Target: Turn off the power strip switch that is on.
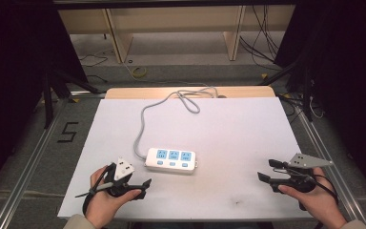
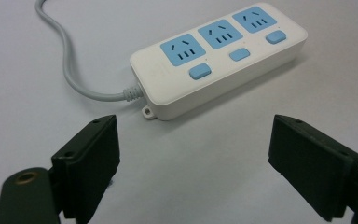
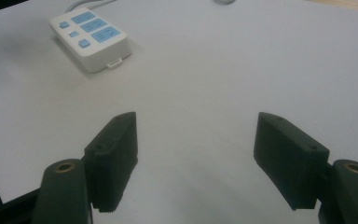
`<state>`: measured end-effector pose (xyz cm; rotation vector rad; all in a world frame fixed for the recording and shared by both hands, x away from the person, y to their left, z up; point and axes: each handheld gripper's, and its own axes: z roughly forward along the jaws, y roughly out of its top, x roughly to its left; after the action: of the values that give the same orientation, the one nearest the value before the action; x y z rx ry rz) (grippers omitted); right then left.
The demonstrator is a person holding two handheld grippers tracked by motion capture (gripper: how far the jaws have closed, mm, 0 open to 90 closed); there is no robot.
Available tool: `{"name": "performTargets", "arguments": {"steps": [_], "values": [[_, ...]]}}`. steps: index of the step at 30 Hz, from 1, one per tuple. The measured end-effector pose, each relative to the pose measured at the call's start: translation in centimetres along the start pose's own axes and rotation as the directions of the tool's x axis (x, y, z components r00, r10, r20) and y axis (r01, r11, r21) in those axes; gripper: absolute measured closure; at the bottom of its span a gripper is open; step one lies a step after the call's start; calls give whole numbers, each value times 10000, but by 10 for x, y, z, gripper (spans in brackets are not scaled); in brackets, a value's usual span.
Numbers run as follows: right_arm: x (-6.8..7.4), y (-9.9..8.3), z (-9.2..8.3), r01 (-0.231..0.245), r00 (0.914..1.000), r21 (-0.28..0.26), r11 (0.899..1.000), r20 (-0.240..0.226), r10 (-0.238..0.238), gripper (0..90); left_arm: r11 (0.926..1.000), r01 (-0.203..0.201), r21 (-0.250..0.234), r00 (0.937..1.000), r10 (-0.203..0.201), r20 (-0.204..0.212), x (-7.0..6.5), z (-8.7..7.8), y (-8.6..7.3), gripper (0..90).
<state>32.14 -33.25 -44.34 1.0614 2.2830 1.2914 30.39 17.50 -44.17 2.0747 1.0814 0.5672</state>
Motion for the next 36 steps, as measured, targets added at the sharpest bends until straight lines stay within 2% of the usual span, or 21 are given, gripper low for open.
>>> {"name": "performTargets", "arguments": {"steps": [2, 6, 8, 10, 14, 15, 20, 21, 22, 25, 30, 36], "values": [[0, 0, 0, 7, 10000, -12, 10000, -4, -7, 308, 10000, 24, -58, 10000, -24, -88, 1, -1, 1, 180], [0, 0, 0, 11, 10000, -10, 10000, -22, -11, 308, 9995, 180, -247, 9997, -183, -141, 2, -3, 2, 340], [0, 0, 1, 25, 10000, 16, 10000, -35, -25, 308, 9995, 197, -251, 9997, -200, -131, 2, -3, 3, 366], [0, 0, 1, 7, 10000, 9, 10000, -48, -7, 308, 9996, 228, -194, 9996, -230, -135, 2, -4, 3, 430], [0, 0, 1, 7, 10000, 34, 10000, -62, -6, 308, 9999, -92, -124, 9999, 91, -109, 2, -4, 4, 578], [0, 0, 1, 7, 10000, 49, 10000, -76, -7, 308, 9997, -235, -100, 9995, 232, -229, 2, -5, 4, 628], [1, 0, 2, 35, 9999, 146, 9999, -139, -33, 308, 9994, -328, -65, 9992, 326, -211, 3, -6, 6, 829], [1, 0, 3, 44, 9999, 163, 9999, -135, -42, 308, 9995, -270, -133, 9993, 267, -250, 4, -6, 7, 872], [1, 0, 3, 47, 9999, 162, 9999, -138, -44, 308, 9997, 12, -256, 9996, -19, -293, 6, -7, 10, 895], [1, 0, 3, 43, 9999, 164, 9999, -127, -41, 308, 9996, 88, -282, 9992, -99, -382, 8, -7, 13, 897], [1, 0, 4, 78, 9999, 153, 9999, -144, -75, 308, 9991, 315, -272, 9994, -319, -135, 4, -1, 17, 898], [2, 0, 4, 87, 9998, 203, 9998, -153, -84, 308, 9999, 102, -109, 9999, -103, -131, -1, 5, 24, 899]]}}
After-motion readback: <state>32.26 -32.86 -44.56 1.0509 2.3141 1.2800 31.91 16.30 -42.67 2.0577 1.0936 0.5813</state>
